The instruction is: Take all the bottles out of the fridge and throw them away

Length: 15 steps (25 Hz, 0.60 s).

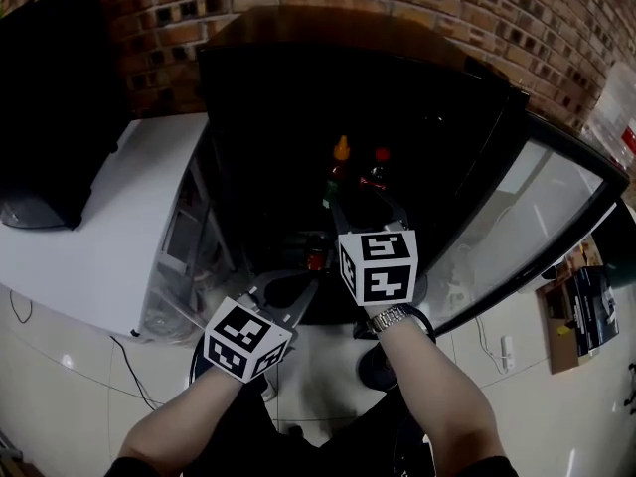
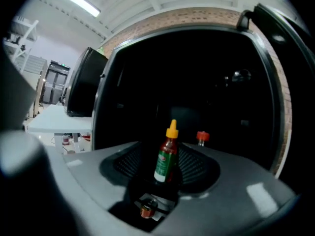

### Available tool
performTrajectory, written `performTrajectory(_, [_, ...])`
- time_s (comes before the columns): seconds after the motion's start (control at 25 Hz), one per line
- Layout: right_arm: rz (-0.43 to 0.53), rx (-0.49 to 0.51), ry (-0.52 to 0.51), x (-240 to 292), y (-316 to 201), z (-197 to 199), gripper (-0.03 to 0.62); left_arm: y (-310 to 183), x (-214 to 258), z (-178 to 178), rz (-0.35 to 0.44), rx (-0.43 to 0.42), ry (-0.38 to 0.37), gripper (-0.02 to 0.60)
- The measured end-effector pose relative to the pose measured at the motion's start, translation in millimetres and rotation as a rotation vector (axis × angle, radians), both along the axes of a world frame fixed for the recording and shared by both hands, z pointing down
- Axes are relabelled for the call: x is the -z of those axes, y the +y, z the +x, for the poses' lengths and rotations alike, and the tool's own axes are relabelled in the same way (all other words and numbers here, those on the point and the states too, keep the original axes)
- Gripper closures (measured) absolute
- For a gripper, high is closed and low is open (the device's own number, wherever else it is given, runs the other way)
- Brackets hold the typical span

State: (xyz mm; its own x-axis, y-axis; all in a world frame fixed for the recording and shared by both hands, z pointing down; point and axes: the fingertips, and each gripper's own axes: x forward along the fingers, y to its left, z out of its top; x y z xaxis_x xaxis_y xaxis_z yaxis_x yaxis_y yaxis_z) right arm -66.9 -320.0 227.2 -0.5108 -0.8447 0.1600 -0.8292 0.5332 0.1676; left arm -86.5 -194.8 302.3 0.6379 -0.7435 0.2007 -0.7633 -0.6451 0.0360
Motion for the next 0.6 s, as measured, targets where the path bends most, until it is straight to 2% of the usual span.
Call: performTrajectory(0.6, [-0.049,-0.114,0.031,11,-82,-22,0.387,-29,5,-36,0.012,0.0,0.022,0.577])
